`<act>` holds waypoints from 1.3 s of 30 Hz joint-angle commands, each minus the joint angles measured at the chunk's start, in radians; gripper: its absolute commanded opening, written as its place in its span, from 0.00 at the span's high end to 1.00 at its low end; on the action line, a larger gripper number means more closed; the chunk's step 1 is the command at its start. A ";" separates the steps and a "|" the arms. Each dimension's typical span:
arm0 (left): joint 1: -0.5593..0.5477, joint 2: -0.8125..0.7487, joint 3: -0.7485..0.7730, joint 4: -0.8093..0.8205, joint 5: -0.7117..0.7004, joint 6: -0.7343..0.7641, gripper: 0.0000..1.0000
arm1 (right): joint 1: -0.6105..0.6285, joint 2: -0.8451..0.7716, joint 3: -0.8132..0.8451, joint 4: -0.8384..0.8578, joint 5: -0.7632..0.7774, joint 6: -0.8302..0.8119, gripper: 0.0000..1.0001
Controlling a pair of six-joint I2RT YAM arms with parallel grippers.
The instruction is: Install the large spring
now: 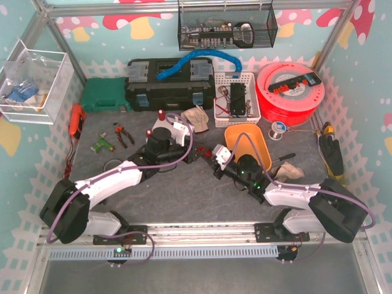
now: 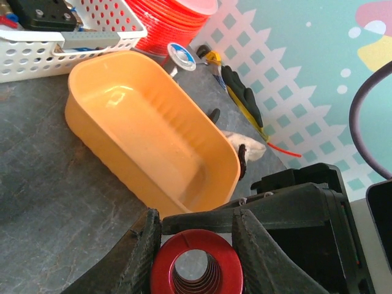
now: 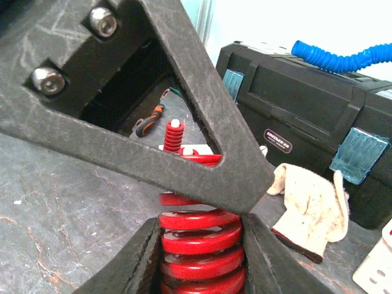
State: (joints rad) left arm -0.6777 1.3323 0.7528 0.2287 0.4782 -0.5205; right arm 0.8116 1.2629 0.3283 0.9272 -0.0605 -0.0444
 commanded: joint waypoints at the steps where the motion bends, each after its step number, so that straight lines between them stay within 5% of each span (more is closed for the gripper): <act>1: -0.002 -0.043 0.005 0.000 -0.005 -0.010 1.00 | 0.001 0.000 0.029 -0.013 0.081 0.023 0.66; 6: 0.015 -0.058 0.025 -0.040 -0.043 0.004 1.00 | 0.001 -0.029 0.035 -0.071 0.089 0.048 0.36; 10: 0.040 -0.065 0.068 -0.118 -0.127 0.056 1.00 | 0.001 -0.110 0.067 -0.241 0.093 0.088 0.03; 20: 0.111 -0.019 0.161 -0.200 -0.478 0.202 1.00 | -0.002 -0.281 0.156 -0.560 0.373 0.261 0.01; 26: 0.149 0.111 0.245 -0.179 -0.651 0.265 1.00 | -0.003 -0.338 0.110 -0.572 0.515 0.249 0.01; 39: 0.211 0.415 0.460 -0.144 -0.708 0.305 1.00 | -0.010 -0.324 0.070 -0.531 0.586 0.244 0.01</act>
State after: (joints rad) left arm -0.4755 1.7073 1.1339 0.0441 -0.2115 -0.2455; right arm 0.8059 0.9340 0.4068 0.3817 0.4789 0.1989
